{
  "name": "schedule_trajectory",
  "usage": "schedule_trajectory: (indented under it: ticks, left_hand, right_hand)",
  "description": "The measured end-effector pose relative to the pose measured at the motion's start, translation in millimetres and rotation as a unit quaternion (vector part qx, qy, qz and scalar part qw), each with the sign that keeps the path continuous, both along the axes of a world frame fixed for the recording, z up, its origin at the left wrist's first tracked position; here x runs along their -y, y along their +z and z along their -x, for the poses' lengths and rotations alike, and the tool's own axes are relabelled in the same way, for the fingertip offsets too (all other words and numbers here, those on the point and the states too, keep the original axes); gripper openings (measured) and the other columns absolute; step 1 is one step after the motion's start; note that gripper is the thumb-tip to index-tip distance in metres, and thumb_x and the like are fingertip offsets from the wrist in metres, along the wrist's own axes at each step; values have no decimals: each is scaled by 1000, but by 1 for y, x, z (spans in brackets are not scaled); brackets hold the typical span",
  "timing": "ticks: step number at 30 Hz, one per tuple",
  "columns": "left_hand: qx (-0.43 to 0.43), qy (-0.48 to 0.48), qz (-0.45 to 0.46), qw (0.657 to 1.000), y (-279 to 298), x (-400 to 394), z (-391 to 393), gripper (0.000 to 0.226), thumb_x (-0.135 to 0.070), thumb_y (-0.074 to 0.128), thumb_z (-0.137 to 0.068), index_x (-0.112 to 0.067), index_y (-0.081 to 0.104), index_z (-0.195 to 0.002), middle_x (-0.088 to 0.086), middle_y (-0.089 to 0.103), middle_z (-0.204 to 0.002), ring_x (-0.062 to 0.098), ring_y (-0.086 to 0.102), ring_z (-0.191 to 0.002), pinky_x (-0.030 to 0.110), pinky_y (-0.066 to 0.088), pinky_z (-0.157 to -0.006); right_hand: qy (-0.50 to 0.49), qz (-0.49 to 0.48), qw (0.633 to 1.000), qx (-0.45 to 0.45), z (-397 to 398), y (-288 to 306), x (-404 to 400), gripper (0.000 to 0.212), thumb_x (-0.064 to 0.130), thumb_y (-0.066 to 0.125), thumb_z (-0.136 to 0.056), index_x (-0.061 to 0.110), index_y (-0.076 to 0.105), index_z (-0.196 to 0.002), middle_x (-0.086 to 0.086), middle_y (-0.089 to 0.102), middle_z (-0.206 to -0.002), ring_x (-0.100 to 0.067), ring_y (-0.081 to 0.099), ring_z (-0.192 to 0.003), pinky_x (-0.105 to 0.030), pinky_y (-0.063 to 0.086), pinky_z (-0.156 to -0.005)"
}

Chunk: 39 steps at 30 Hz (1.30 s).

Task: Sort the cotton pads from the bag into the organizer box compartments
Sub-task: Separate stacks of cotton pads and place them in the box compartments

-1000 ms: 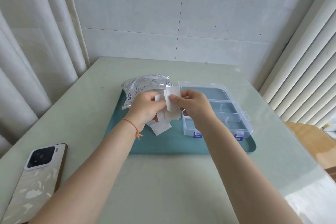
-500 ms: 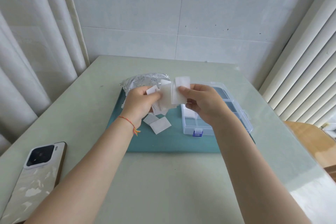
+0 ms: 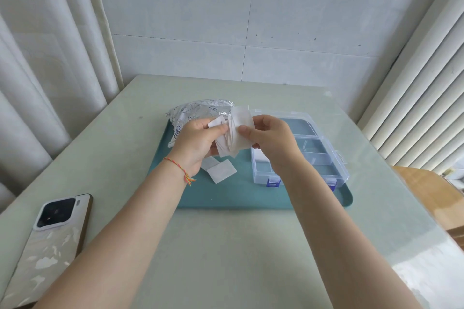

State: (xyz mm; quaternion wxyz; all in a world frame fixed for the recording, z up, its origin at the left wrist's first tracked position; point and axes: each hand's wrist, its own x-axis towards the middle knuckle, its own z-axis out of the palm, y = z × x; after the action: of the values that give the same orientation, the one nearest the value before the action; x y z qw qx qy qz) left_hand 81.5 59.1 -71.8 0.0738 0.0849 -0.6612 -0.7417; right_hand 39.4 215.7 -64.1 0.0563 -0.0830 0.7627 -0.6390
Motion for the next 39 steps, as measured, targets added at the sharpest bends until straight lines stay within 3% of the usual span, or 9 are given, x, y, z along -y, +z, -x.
schedule_trajectory:
  ticks: [6,11,16,21,25,29,34,39]
  left_hand:
    - [6,-8,-23,1000,1,0,-2,14,-6,60,-94,-11,71,-85,9,70,-82,23,67,-70,27,56,-57]
    - [15,26,-35,999,0,-2,0,9,-7,60,-95,-8,68,-96,13,68,-87,25,67,-74,28,55,-51]
    - [4,-56,-81,995,3,1,-3,16,-6,55,-97,-11,69,-99,7,72,-84,21,70,-73,32,59,-62]
    - [5,-25,-71,997,2,-1,-2,16,-3,56,-95,-11,70,-98,7,71,-82,18,70,-68,32,59,-64]
    - [9,-20,-64,998,3,-1,-2,12,-5,59,-93,-9,70,-97,9,70,-85,21,68,-71,27,57,-58]
    - [16,-41,-81,996,2,1,-1,15,-11,65,-91,-4,70,-103,11,69,-87,20,67,-72,28,57,-63]
    - [21,-21,-37,999,-1,3,0,19,-9,68,-89,-4,69,-107,13,67,-92,21,65,-75,24,54,-61]
    - [8,-29,3,1000,-1,3,-1,12,-6,69,-87,-16,73,-94,11,69,-90,22,65,-78,34,55,-72]
  right_hand:
    - [-14,2,1000,-25,-1,-3,3,17,18,74,-86,14,65,-100,-17,72,-96,-18,63,-74,-29,50,-65]
    - [12,-3,1000,-7,-1,-3,3,17,18,72,-88,8,65,-100,-11,71,-86,-18,61,-67,-26,51,-59]
    - [62,115,988,80,-2,-1,-3,11,19,65,-93,10,64,-99,-8,66,-88,-22,61,-74,-28,51,-66]
    - [85,223,960,147,1,-3,-4,10,18,63,-93,19,60,-84,-5,63,-92,-24,57,-87,-33,48,-81]
    - [36,129,988,80,0,-6,0,4,16,65,-92,15,62,-92,-6,65,-92,-21,61,-84,-30,52,-72]
    - [-17,41,999,-21,-2,-7,6,13,15,67,-90,16,58,-100,-7,69,-88,-19,63,-75,-30,52,-65]
    - [115,-23,990,-73,-2,-2,-3,40,14,67,-91,33,56,-123,-7,60,-83,-15,58,-73,-26,50,-64]
    - [120,-69,988,-73,2,0,-7,25,12,71,-87,23,61,-108,-11,62,-88,-19,60,-75,-34,52,-68]
